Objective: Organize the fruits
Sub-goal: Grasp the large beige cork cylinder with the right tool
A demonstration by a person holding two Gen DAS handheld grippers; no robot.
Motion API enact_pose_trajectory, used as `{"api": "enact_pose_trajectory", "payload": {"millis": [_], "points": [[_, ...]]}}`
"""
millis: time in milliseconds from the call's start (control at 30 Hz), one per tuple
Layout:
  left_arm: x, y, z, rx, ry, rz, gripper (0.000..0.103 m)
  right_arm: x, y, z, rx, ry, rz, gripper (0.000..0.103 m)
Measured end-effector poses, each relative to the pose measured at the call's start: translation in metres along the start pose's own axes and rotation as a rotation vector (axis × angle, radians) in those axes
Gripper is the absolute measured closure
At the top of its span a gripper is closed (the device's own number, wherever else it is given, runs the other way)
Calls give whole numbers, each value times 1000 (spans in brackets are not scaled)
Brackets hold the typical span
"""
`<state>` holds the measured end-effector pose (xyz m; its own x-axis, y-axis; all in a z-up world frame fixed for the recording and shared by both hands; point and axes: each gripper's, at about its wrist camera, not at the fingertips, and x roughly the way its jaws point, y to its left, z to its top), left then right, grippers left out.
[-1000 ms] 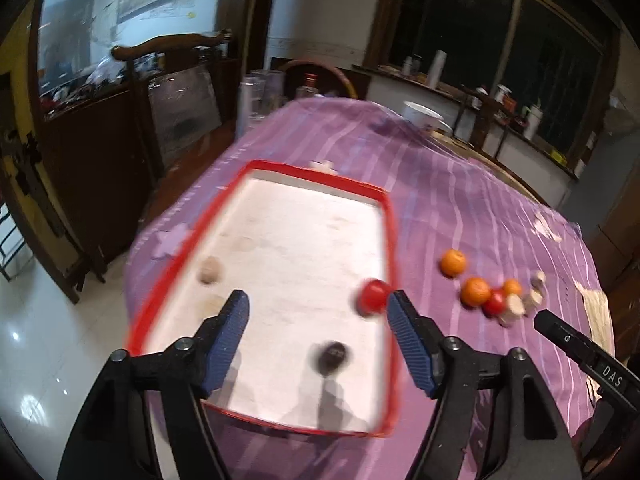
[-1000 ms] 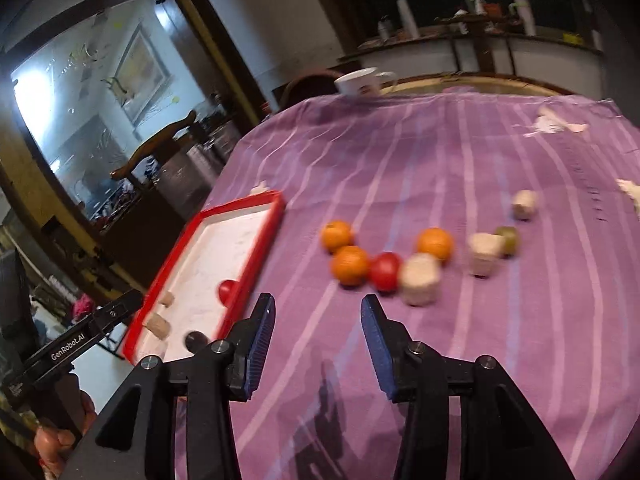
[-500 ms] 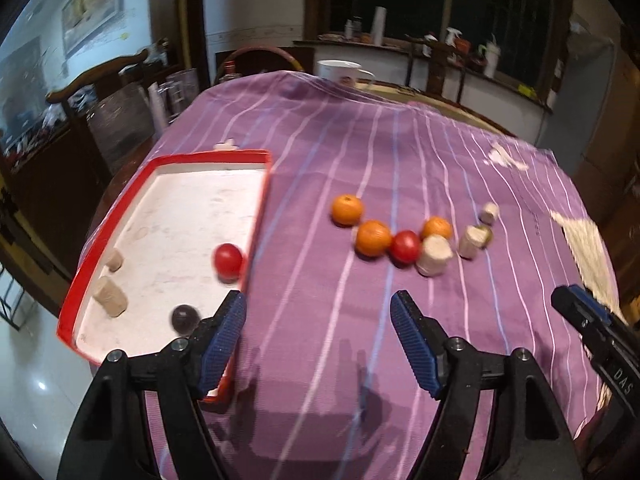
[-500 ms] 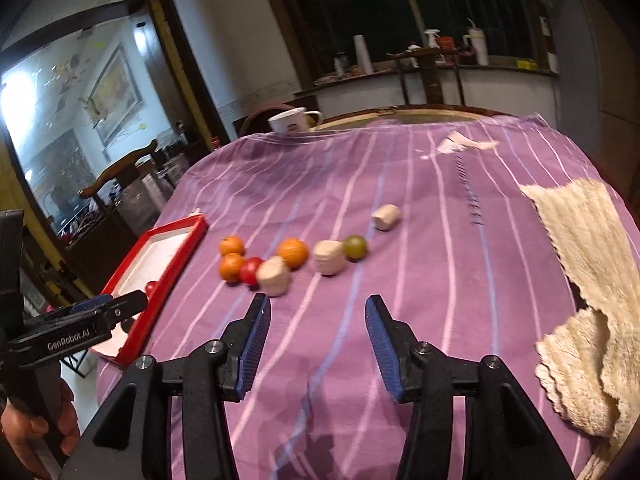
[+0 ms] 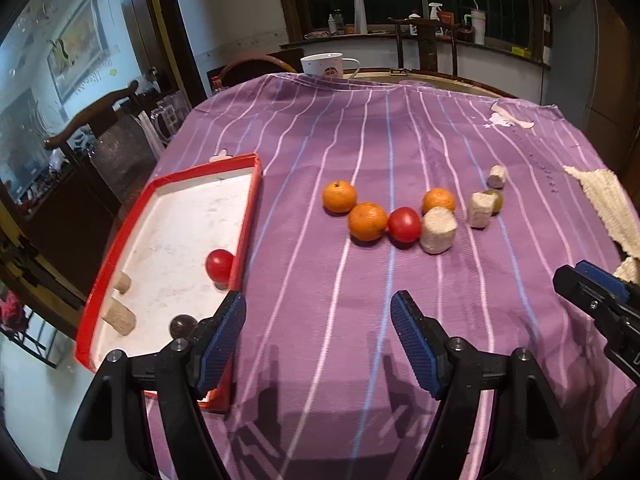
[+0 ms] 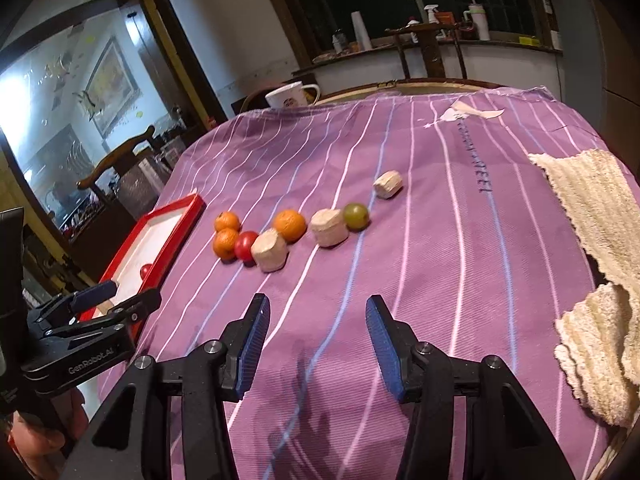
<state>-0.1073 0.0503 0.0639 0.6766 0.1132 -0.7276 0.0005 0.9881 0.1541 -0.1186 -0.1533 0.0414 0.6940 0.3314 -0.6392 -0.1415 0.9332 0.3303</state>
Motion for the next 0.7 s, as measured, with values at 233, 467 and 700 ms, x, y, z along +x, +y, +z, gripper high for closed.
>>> {"api": "enact_pose_trajectory", "payload": {"millis": [233, 467, 700], "points": [[11, 14, -6, -13, 16, -19, 29, 15, 14, -2, -19, 54, -15, 48], [24, 32, -9, -57, 43, -37, 29, 29, 26, 7, -42, 108, -11, 48], [31, 54, -11, -138, 48, -83, 28, 53, 47, 32, -161, 181, -35, 48]]}}
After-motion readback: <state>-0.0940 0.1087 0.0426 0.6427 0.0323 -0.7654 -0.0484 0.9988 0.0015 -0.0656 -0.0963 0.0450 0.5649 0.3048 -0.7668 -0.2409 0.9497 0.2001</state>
